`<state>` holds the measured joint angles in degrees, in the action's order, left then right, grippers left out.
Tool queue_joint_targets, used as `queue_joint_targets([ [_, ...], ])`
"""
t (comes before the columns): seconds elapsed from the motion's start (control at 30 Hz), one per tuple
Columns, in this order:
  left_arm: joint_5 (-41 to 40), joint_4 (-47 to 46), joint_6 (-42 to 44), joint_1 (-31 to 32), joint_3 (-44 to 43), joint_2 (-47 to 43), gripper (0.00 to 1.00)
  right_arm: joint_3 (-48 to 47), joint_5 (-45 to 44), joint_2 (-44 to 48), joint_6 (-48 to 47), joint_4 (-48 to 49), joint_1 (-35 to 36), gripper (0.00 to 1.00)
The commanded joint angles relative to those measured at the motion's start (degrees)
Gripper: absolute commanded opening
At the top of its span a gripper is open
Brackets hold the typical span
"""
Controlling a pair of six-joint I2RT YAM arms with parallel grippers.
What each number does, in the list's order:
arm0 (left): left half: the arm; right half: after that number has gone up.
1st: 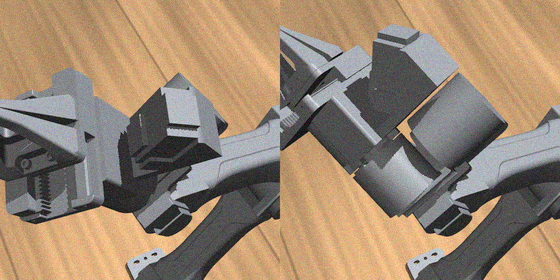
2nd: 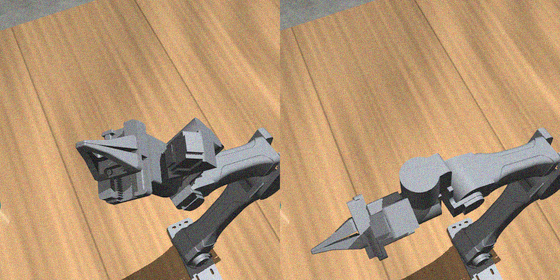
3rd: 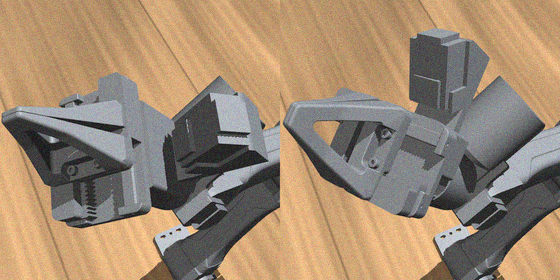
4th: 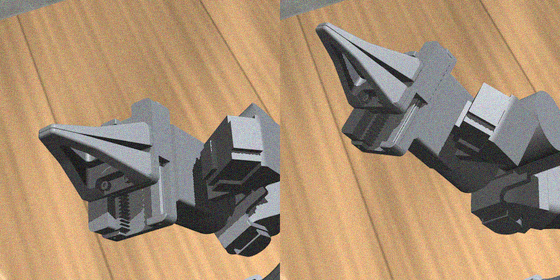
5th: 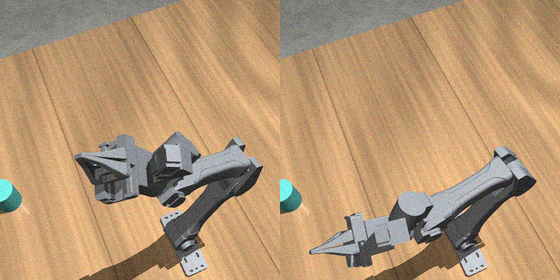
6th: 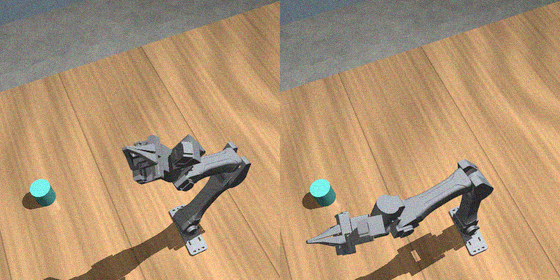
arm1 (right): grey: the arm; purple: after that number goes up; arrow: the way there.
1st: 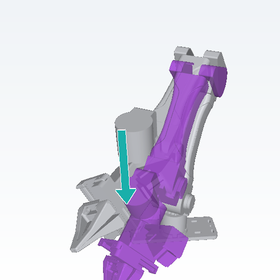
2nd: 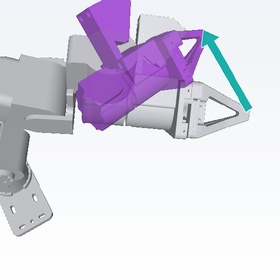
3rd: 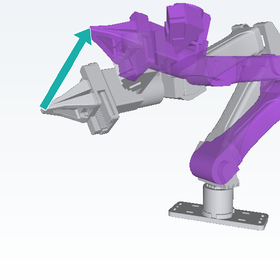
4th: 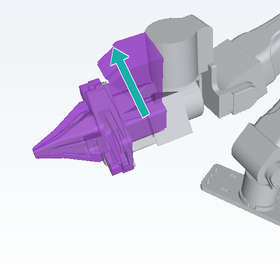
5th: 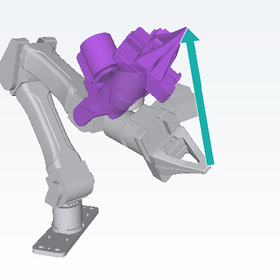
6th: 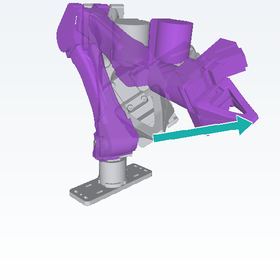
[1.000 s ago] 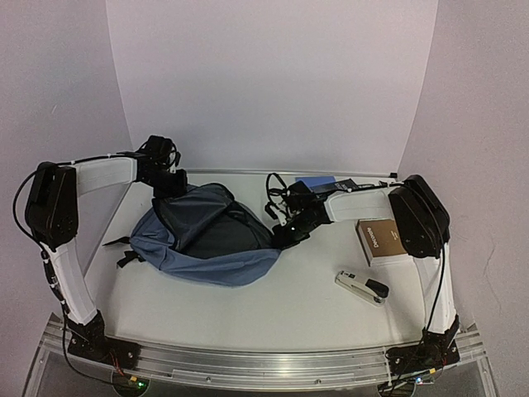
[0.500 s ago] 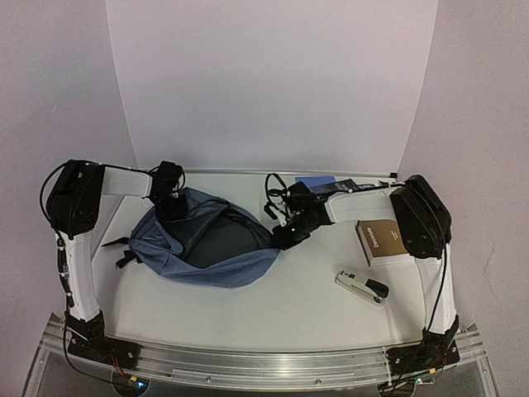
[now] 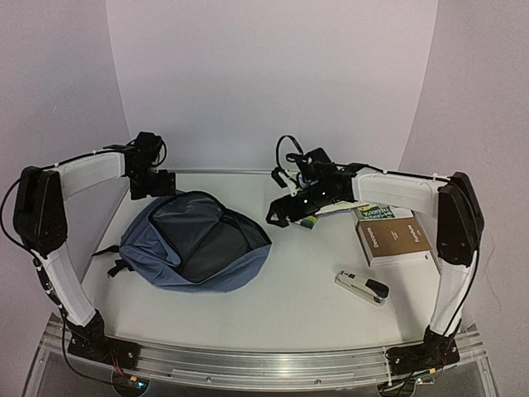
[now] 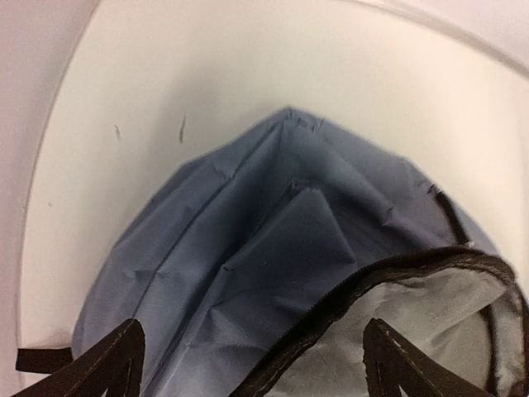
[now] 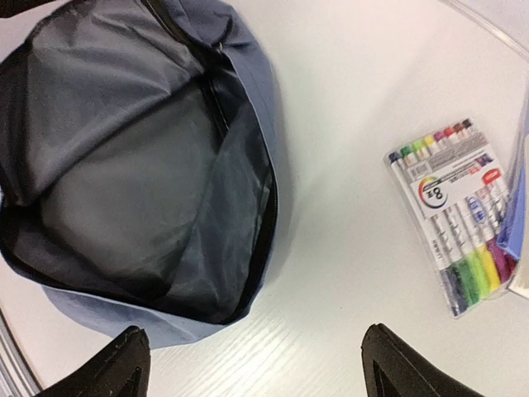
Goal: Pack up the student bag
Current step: Unzip the student bag at the center of the board.
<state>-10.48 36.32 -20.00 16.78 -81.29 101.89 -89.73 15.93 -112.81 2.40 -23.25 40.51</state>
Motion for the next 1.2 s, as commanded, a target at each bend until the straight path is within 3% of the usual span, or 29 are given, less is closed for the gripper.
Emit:
queue_joint_targets([
  [0.0,2.1,6.3,0.9,-0.1,-5.5,-9.0,0.95,-0.7,-0.4,7.1,-1.1,-1.9,-0.2,0.89],
  [0.1,8.7,5.8,0.9,1.9,-3.6,-14.3,0.94,0.8,1.1,8.7,-0.8,-2.1,-0.2,0.89],
  [0.27,10.8,10.1,-1.4,10.7,-1.8,-18.4,0.89,2.7,2.4,11.8,-1.0,-2.7,-0.1,0.91],
  [0.43,17.4,10.7,-5.9,16.0,1.4,-18.0,0.88,4.5,1.9,16.4,-4.4,-3.7,-0.2,0.94],
  [0.57,14.2,10.2,-8.5,14.3,6.8,-16.3,0.88,7.5,1.3,19.6,-6.4,-4.5,-0.3,0.97],
  [0.83,14.6,2.1,-10.5,2.6,21.3,-11.0,0.88,11.8,-1.8,24.2,-12.3,-5.7,-5.5,0.98],
  [1.0,18.5,-2.3,-9.4,2.8,23.7,-5.7,0.89,14.6,-4.2,25.5,-16.1,-6.0,-11.7,0.98],
  [1.17,19.5,2.5,-7.6,3.3,19.5,-12.0,0.93,14.9,-0.9,24.3,-19.6,-12.2,-22.1,0.98],
])
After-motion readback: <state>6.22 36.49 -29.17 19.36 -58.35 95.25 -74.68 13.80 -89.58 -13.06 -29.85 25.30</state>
